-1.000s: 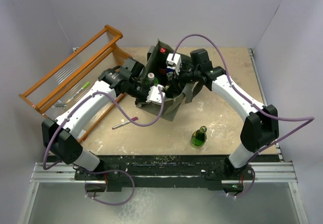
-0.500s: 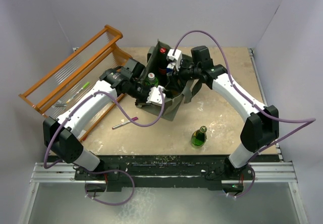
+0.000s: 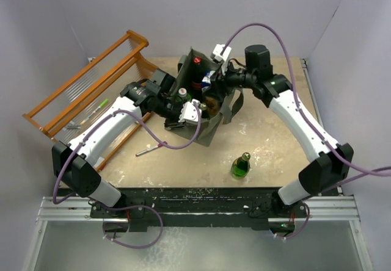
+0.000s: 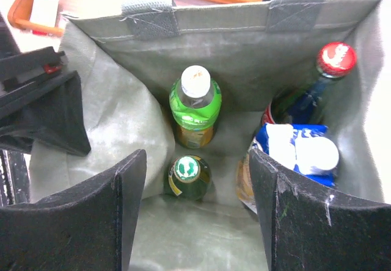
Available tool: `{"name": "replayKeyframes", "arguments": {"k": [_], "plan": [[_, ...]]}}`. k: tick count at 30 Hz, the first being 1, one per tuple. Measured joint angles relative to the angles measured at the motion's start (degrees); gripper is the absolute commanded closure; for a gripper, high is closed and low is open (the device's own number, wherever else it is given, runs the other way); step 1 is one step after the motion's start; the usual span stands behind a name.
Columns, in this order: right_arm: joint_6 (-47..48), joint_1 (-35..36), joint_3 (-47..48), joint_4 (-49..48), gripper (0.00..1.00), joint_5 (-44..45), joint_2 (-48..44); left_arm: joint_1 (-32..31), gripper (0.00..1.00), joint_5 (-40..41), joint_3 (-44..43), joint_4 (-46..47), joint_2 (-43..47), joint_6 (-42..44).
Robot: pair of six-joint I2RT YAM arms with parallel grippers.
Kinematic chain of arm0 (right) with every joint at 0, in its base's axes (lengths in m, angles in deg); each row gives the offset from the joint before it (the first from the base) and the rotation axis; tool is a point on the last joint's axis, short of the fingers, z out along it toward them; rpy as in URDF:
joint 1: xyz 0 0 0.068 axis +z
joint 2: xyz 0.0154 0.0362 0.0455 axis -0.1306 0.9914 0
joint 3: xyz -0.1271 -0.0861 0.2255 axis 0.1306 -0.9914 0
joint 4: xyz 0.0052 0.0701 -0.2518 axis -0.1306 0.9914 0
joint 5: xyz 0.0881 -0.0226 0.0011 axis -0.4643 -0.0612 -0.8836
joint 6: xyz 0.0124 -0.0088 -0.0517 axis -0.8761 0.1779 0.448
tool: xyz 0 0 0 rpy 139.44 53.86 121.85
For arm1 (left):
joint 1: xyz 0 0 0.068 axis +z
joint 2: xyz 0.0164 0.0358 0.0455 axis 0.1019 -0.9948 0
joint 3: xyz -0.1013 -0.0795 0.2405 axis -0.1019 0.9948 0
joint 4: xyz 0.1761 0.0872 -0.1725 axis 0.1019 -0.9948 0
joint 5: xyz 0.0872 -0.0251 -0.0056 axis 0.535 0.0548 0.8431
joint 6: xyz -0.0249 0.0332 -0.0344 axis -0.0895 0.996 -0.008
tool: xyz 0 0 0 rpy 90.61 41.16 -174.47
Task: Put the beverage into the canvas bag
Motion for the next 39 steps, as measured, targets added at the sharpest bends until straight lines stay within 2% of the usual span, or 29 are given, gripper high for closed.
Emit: {"name": "replayKeyframes", "arguments": {"k": [9,19,27,39], "plan": [[0.96,-6.19,-0.48,3.26,0.28,0.63,-10.75,0.26,0.47,-0.35,-2.29,0.85,-1.51,-3.98],[6.78,-5.97,-6.69,13.05,0.27,6.29,-25.07,0.35,0.31,1.36,-2.32,4.50,-0.68,-5.33],[12.66,-5.62,-14.12,23.43,0.26,8.46,-29.40,1.66,0.15,2.56,-2.01,7.54,3.30,-8.96],[24.15,-4.46,-25.29,34.62,0.26,9.09,-37.73,2.54,0.11,3.61,-1.27,10.16,5.03,-13.11]]}}
